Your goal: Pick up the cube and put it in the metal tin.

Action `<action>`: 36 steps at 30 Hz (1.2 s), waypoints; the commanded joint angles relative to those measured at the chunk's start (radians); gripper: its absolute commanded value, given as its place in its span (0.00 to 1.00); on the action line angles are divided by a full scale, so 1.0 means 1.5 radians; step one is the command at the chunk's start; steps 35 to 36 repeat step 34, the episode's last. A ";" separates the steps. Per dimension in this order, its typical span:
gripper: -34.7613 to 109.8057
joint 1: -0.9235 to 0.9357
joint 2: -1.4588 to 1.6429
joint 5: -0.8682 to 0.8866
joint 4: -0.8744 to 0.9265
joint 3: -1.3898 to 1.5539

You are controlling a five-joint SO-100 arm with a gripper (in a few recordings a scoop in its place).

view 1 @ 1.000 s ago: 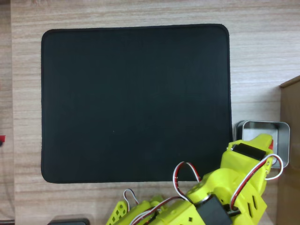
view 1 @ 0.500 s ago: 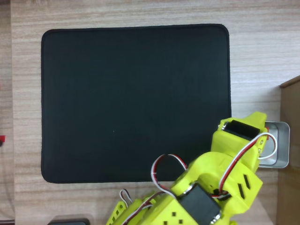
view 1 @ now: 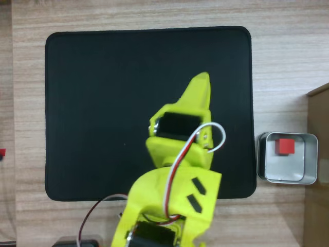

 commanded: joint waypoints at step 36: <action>0.24 -0.141 0.277 0.095 0.057 0.365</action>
